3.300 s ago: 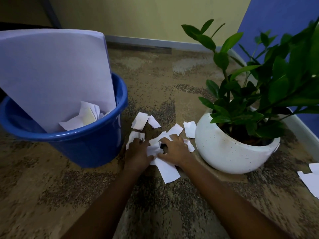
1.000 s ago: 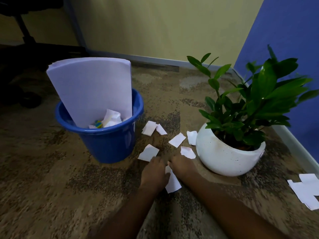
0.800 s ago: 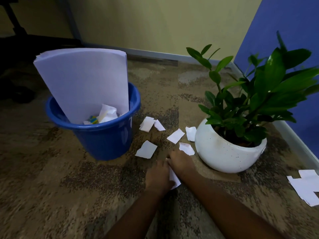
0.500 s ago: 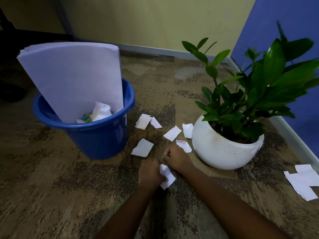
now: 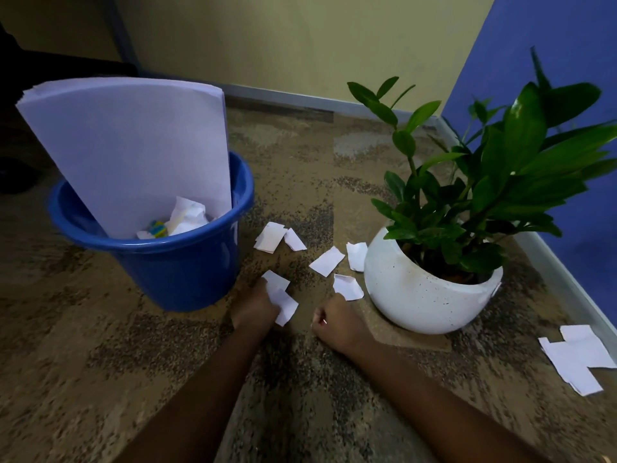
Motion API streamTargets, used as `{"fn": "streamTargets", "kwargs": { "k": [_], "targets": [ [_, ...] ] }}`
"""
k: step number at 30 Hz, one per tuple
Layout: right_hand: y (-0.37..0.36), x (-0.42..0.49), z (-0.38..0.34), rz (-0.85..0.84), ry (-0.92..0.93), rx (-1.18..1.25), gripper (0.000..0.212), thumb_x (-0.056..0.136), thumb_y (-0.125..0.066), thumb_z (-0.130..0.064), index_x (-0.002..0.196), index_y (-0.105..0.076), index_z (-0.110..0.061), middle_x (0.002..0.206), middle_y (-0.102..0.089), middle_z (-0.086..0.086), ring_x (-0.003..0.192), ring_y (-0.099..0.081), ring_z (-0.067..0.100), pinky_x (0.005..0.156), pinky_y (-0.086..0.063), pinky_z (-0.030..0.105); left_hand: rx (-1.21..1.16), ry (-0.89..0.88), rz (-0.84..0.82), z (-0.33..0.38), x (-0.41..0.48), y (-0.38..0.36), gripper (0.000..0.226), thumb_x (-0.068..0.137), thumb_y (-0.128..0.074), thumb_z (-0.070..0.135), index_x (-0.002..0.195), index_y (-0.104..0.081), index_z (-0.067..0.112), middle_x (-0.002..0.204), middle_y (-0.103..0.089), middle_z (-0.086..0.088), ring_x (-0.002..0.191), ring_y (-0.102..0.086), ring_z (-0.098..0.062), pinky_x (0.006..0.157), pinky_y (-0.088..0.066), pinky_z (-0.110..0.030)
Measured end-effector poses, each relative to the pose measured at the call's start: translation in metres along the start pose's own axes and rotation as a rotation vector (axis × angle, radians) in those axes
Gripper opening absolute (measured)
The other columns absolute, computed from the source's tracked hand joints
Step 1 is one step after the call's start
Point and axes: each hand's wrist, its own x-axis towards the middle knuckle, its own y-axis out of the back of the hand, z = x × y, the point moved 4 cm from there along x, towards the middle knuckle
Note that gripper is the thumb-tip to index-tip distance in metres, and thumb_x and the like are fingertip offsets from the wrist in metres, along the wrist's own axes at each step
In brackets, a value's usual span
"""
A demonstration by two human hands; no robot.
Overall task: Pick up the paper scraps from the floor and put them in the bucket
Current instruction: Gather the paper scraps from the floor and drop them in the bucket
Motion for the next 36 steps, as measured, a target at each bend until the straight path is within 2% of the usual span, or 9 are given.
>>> {"fn": "streamTargets", "kwargs": {
  "k": [8,11,15,17,22,28,31,34,36],
  "targets": [
    [-0.006,-0.008,-0.001,-0.008,0.084,-0.024,0.018,0.084,-0.051,-0.011,0.091,-0.065,-0.003,0.106,-0.059,0.017,0.096,-0.056,0.024,0.078,-0.045,0.031,-0.008,0.032,0.123,0.003,0.002,0.001,0.056,0.092,-0.053,0.019,0.144,-0.031,0.009,0.152,-0.030,-0.016,0.139,-0.033,-0.030,0.114,-0.029,-0.034],
    [-0.004,-0.009,0.002,-0.009,0.080,0.027,0.015,0.080,-0.055,-0.011,0.088,-0.066,-0.006,0.105,-0.059,0.015,0.087,-0.057,0.022,0.071,-0.043,0.027,0.150,-0.023,0.138,0.007,0.004,0.007,0.063,0.094,-0.051,0.026,0.148,-0.021,0.017,0.160,-0.004,-0.012,0.148,-0.012,-0.029,0.120,-0.016,-0.034],
    [-0.004,-0.010,0.005,-0.014,0.098,0.062,0.009,0.078,-0.058,-0.013,0.083,-0.066,-0.012,0.102,-0.061,0.012,0.087,-0.060,0.023,0.072,-0.046,0.029,0.207,-0.057,-0.053,0.010,0.023,0.014,0.085,0.088,-0.063,0.028,0.152,-0.008,0.016,0.160,0.017,-0.009,0.150,0.007,-0.027,0.124,-0.010,-0.038],
    [-0.005,-0.010,0.006,-0.013,0.100,0.082,0.007,0.078,-0.059,-0.014,0.080,-0.065,-0.016,0.101,-0.062,0.012,0.087,-0.060,0.022,0.073,-0.046,0.029,0.205,-0.066,-0.139,0.012,0.031,0.013,0.092,0.085,-0.067,0.031,0.152,-0.007,0.012,0.161,0.011,-0.010,0.150,0.003,-0.028,0.123,-0.012,-0.039],
    [-0.005,-0.008,0.011,0.013,0.062,0.197,0.009,0.077,-0.062,-0.013,0.076,-0.061,-0.022,0.090,-0.057,0.005,0.074,-0.053,0.014,0.064,-0.041,0.020,-0.012,-0.082,-0.124,0.009,0.044,0.014,0.079,0.076,-0.077,0.025,0.142,-0.036,0.010,0.153,-0.029,-0.010,0.142,-0.027,-0.027,0.118,-0.026,-0.035],
    [-0.007,-0.004,0.014,0.053,-0.005,0.328,0.017,0.078,-0.064,-0.012,0.070,-0.054,-0.023,0.091,-0.059,0.005,0.071,-0.050,0.012,0.069,-0.043,0.024,-0.231,-0.035,-0.036,0.003,0.043,0.008,0.056,0.082,-0.070,0.012,0.134,-0.050,0.005,0.144,-0.047,-0.012,0.130,-0.046,-0.027,0.104,-0.041,-0.032],
    [-0.001,0.002,0.013,0.103,-0.028,0.413,0.031,0.078,-0.063,-0.009,0.061,-0.049,-0.029,0.085,-0.060,0.007,0.061,-0.048,0.007,0.062,-0.041,0.020,-0.304,-0.060,-0.010,0.005,0.033,0.007,0.044,0.088,-0.061,0.010,0.130,-0.053,0.002,0.136,-0.053,-0.016,0.122,-0.052,-0.029,0.098,-0.043,-0.031],
    [0.008,0.006,0.006,0.165,-0.099,0.535,0.031,0.079,-0.064,-0.008,0.059,-0.050,-0.029,0.075,-0.063,0.004,0.065,-0.055,0.013,0.067,-0.047,0.029,-0.366,-0.124,0.041,0.017,0.014,0.016,0.046,0.094,-0.051,0.013,0.139,-0.044,0.005,0.143,-0.048,-0.014,0.131,-0.046,-0.025,0.108,-0.034,-0.029],
    [0.016,0.009,-0.006,0.210,-0.133,0.625,0.030,0.079,-0.065,-0.008,0.060,-0.052,-0.027,0.068,-0.061,-0.002,0.065,-0.056,0.014,0.064,-0.047,0.025,-0.467,-0.177,0.114,0.027,-0.001,0.030,0.046,0.095,-0.049,0.012,0.140,-0.042,0.008,0.143,-0.049,-0.011,0.133,-0.045,-0.024,0.110,-0.034,-0.031]
  ]
}}
